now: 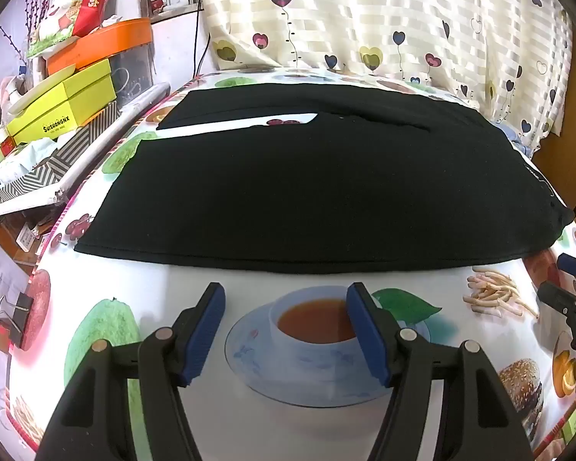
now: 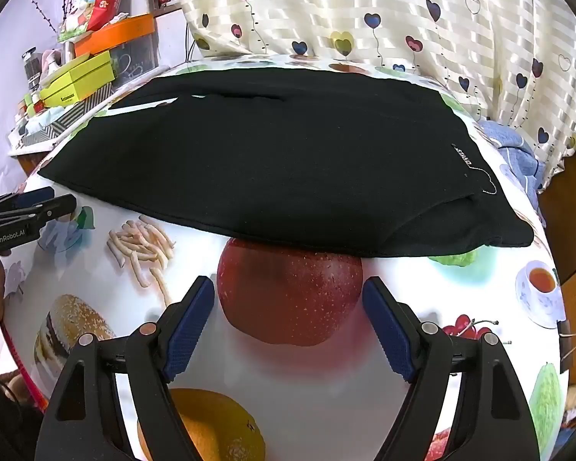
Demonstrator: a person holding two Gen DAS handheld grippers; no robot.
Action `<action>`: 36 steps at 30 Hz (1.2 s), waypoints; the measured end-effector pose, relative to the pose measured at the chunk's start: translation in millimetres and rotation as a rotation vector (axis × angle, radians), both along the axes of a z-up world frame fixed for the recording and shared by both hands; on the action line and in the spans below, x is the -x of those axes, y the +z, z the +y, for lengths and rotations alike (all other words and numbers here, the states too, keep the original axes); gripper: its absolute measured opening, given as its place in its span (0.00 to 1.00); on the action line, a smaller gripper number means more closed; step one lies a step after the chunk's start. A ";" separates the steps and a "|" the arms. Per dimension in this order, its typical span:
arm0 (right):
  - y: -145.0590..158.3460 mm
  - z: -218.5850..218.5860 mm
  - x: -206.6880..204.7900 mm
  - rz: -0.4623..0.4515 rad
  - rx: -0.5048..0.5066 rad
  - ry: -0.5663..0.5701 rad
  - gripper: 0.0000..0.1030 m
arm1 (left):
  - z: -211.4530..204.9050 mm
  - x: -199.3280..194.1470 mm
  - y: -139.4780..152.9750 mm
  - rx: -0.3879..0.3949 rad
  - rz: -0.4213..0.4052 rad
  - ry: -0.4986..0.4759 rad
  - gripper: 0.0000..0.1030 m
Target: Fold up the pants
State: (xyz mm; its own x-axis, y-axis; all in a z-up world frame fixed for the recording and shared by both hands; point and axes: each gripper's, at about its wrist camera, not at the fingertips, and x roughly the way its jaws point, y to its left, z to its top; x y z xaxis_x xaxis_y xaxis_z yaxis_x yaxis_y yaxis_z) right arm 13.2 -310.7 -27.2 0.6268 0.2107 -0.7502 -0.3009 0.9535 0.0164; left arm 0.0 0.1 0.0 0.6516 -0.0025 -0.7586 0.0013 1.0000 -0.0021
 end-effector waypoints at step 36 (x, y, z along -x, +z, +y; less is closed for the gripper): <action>-0.1 -0.9 0.3 -0.002 -0.002 0.000 0.77 | 0.5 -0.9 1.9 -0.007 -0.007 0.010 0.67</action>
State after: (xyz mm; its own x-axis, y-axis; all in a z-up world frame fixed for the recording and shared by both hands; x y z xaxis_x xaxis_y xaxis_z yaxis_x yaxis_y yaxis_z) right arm 13.0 -311.6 -27.3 0.6286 0.2120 -0.7482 -0.3009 0.9535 0.0174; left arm 0.9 0.7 1.9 0.6570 0.0091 -0.7539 -0.0084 1.0000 0.0047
